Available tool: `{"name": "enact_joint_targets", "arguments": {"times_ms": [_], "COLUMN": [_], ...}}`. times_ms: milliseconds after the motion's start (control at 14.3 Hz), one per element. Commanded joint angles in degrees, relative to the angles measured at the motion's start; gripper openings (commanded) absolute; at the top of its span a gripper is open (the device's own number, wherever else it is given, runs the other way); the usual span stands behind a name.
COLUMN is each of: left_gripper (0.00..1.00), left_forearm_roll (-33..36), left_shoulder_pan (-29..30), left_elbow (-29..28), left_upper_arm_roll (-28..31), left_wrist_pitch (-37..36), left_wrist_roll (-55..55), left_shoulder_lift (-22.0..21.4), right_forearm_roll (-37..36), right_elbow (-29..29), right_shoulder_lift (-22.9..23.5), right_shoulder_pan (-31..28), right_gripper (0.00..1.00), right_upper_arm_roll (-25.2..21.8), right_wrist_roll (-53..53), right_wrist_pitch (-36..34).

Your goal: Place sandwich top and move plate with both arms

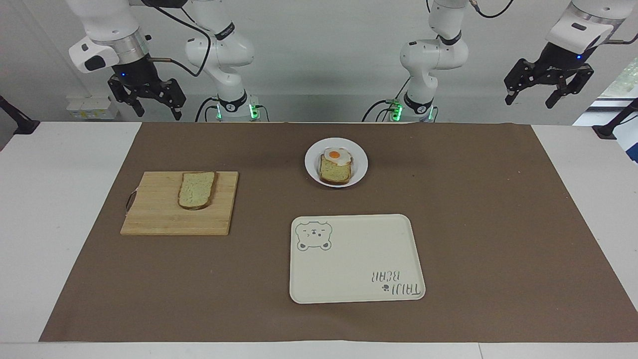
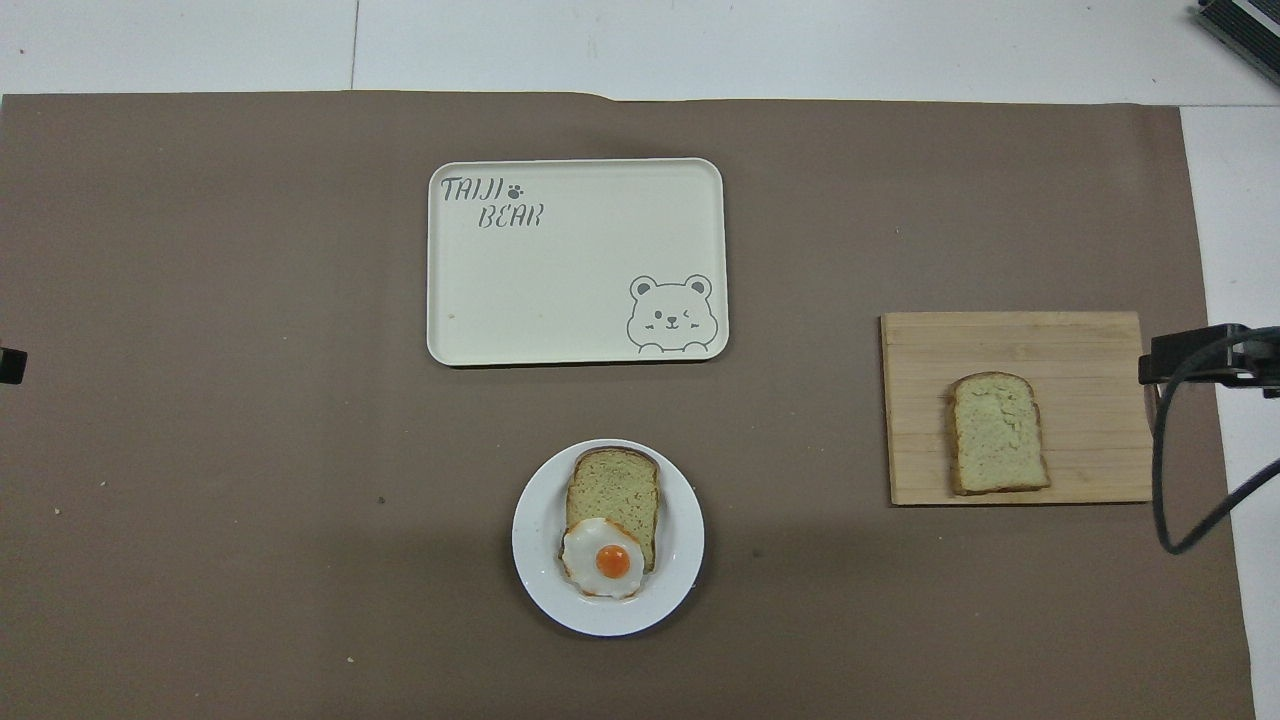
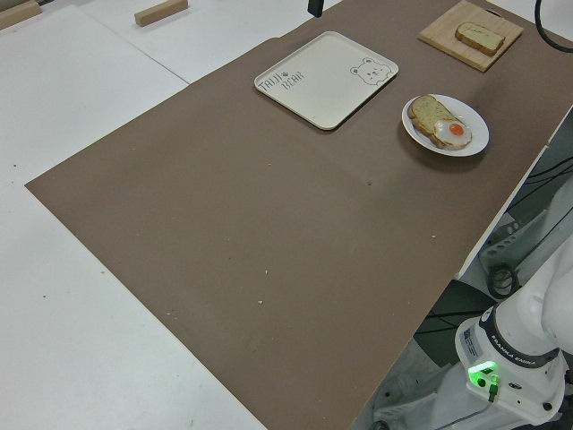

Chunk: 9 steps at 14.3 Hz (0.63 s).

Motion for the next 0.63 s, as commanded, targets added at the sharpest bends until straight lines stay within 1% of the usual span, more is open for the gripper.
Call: {"name": "enact_joint_targets", "arguments": {"times_ms": [0, 559], "left_gripper": [1.0, 1.0], "left_forearm_roll": [0.19, 0.19], "left_shoulder_pan": [-0.02, 0.25], "left_elbow": [-1.56, -1.56], "left_upper_arm_roll": [0.23, 0.23], "left_wrist_pitch": [0.15, 0.15], "left_wrist_roll": [0.19, 0.19], "left_shoulder_lift": [-1.27, -1.36], "right_forearm_roll": [-0.46, -0.28], "right_elbow": [-0.03, -0.82], "right_shoulder_lift": [-0.13, -0.31], "right_shoulder_pan": [-0.52, -1.48], "right_gripper": [1.0, 1.0], "right_upper_arm_roll": [0.13, -0.57], "right_wrist_roll": [-1.69, -1.87], "right_wrist_pitch": [0.44, 1.4]}}
